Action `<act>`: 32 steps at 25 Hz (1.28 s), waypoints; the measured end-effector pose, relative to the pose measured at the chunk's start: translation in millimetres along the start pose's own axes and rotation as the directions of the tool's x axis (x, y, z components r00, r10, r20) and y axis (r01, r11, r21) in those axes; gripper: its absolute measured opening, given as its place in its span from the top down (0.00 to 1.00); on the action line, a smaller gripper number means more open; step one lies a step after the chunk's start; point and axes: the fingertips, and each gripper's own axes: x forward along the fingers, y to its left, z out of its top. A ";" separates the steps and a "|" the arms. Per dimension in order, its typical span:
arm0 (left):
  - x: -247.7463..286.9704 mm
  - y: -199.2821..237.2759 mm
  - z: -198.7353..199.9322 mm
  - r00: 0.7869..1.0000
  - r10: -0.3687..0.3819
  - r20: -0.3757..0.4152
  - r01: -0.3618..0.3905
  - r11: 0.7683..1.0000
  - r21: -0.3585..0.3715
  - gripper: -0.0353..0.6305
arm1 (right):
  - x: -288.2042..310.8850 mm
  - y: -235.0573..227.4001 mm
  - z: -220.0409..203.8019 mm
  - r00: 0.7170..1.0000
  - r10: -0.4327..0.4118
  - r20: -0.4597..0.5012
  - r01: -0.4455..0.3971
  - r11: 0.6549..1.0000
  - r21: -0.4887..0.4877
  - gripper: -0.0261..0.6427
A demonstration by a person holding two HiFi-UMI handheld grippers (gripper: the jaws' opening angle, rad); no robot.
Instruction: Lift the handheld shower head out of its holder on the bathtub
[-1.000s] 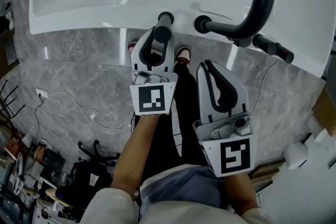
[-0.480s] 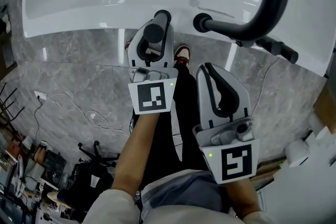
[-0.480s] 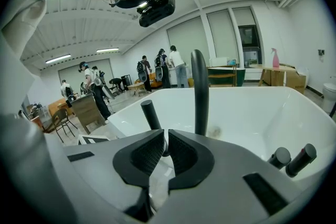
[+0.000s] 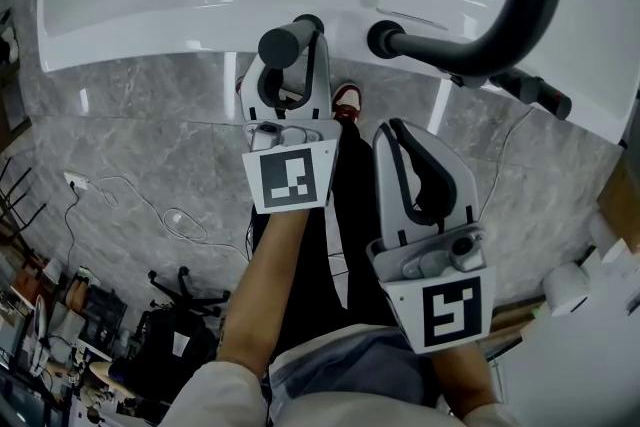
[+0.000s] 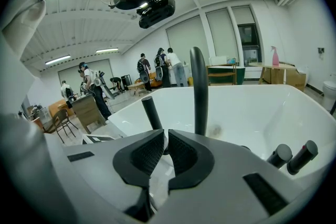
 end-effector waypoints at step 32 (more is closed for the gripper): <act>-5.8 9.2 27.9 0.999 -0.031 0.032 0.032 0.998 -0.045 0.77 | -5.3 7.2 10.2 1.000 -0.017 0.026 0.017 1.000 -0.005 0.93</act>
